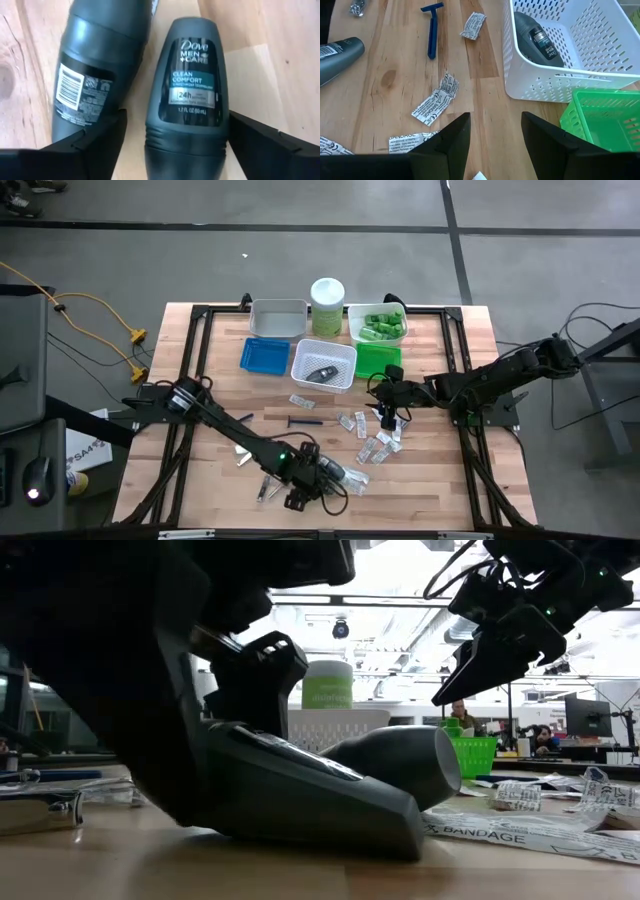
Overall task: Pick & Place Travel size toiletries
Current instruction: Put the black deodorant into the large white bin
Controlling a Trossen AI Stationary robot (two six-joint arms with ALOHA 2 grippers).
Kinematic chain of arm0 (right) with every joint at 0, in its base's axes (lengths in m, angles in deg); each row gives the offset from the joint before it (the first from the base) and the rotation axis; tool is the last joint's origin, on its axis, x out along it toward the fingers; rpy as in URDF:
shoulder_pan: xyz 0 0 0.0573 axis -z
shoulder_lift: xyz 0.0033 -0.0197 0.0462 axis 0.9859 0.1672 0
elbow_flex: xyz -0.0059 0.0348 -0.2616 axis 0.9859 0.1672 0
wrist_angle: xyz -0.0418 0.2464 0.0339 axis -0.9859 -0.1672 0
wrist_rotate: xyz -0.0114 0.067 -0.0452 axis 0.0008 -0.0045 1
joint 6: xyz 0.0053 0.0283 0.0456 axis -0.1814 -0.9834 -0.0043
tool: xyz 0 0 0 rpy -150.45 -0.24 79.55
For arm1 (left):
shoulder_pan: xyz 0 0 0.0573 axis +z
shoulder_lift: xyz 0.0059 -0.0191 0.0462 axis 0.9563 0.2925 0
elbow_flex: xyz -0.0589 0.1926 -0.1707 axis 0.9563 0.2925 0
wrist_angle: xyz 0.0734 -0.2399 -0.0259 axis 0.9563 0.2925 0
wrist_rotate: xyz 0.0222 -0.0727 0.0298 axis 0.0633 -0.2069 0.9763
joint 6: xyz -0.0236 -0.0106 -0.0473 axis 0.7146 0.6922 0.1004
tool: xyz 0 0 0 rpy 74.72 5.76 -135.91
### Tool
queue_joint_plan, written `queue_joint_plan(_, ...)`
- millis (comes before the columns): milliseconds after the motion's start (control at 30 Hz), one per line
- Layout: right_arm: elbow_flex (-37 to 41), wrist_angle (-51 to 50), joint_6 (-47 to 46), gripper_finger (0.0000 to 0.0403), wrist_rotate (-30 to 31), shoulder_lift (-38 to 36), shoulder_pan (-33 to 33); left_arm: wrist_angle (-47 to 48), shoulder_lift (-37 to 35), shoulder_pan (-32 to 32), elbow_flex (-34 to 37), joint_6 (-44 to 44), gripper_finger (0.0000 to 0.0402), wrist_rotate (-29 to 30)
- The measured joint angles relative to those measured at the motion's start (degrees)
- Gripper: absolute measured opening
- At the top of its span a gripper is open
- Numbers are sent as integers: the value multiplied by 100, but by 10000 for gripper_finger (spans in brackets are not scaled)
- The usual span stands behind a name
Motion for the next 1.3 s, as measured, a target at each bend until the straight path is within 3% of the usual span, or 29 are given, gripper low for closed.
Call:
queue_joint_plan(367,0,-2,-2,169,-2,0,0,12,0,-2,0,98,206,-35)
queue_joint_plan(700,0,-4,-2,169,-15,0,0,324,-305,-3,2,196,205,-201)
queue_joint_plan(867,0,4,-4,169,-16,0,-1,837,-892,-3,2,192,205,411)
queue_joint_plan(1100,0,194,-22,169,-20,0,-2,1156,-1478,302,-4,-831,205,2532)
queue_joint_plan(1300,0,338,-150,169,-22,0,-2,1203,-1527,1418,-4,-1611,205,2757)
